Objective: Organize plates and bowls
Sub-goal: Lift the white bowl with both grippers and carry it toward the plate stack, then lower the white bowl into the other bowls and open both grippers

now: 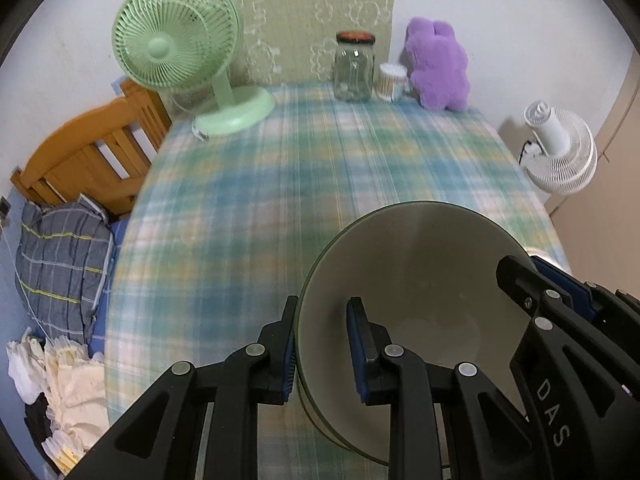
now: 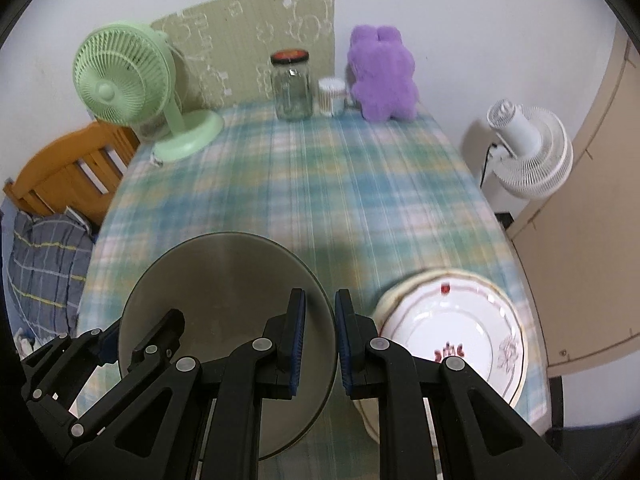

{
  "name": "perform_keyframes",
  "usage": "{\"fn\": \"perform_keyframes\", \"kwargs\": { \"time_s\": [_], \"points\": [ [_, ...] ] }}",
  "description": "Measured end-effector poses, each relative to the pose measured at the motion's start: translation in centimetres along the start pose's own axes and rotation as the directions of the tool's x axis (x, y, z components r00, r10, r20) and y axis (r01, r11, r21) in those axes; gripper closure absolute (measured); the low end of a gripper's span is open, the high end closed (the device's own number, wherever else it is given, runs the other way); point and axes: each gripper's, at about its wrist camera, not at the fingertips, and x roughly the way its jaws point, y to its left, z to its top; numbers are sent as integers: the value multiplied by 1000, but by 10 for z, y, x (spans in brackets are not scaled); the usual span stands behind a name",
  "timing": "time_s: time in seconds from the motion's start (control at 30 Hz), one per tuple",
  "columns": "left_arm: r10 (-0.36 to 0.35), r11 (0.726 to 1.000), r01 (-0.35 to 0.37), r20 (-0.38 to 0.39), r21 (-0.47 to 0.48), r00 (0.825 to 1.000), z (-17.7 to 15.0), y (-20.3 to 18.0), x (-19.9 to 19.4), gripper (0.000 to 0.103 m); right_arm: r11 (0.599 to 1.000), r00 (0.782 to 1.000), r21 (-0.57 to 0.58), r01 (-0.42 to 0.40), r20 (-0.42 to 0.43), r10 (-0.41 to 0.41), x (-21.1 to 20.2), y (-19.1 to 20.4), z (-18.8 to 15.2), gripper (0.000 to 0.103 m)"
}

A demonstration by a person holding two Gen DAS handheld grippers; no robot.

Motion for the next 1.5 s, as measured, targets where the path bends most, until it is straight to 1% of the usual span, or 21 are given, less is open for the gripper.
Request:
{"fn": "perform_keyframes", "kwargs": {
  "time_s": [0.2, 0.43, 0.57, 0.8, 0.87, 1.13, 1.17, 1.2, 1.33, 1.37, 1.43, 1.47, 1.5],
  "points": [
    [-15, 1000, 15, -31, -4, 999, -11, 0, 10, 82, 1000, 999, 5, 17, -34, -17, 11, -1, -13, 84],
    [-14, 1000, 12, -67, -23, 998, -20, 5, 22, 82, 1000, 998, 4, 23, -64, -22, 22, 4, -21, 84],
    [-7, 1000, 5, -74, -21, 997, -24, 8, 25, 82, 1000, 996, 2, 19, -83, -19, 28, 8, -25, 84],
    [-23, 999, 18, -125, -40, 992, -31, 12, 38, 82, 1000, 993, -9, 27, -112, -28, 38, 14, -31, 84],
    [-23, 999, 19, -118, -40, 993, -31, 12, 38, 82, 999, 992, -12, 32, -120, -33, 41, 15, -32, 84],
    [-33, 999, 30, -111, -33, 993, -31, 13, 46, 82, 999, 994, -19, 40, -105, -42, 39, 17, -34, 85],
    [-44, 999, 40, -112, -34, 993, -32, 13, 47, 79, 999, 993, -22, 41, -106, -43, 40, 17, -34, 85],
    [-56, 998, 53, -113, -34, 992, -31, 13, 46, 74, 999, 993, -25, 44, -110, -46, 39, 17, -34, 84],
    [-84, 996, 82, -104, -24, 991, -31, 12, 40, 66, 999, 992, -29, 40, -117, -43, 37, 18, -35, 84],
    [-95, 995, 93, -97, -22, 991, -33, 13, 36, 62, 998, 993, -34, 43, -113, -47, 35, 18, -35, 83],
    [-140, 990, 139, -71, -18, 988, -36, 14, 28, 48, 998, 993, -45, 52, -108, -57, 31, 19, -36, 83],
    [-156, 988, 156, -47, -14, 987, -38, 14, 22, 33, 997, 992, -55, 47, -111, -53, 28, 19, -36, 82],
    [-155, 988, 155, -19, -5, 988, -40, 14, 16, 28, 997, 992, -63, 44, -112, -51, 27, 20, -37, 81]
  ]
}}
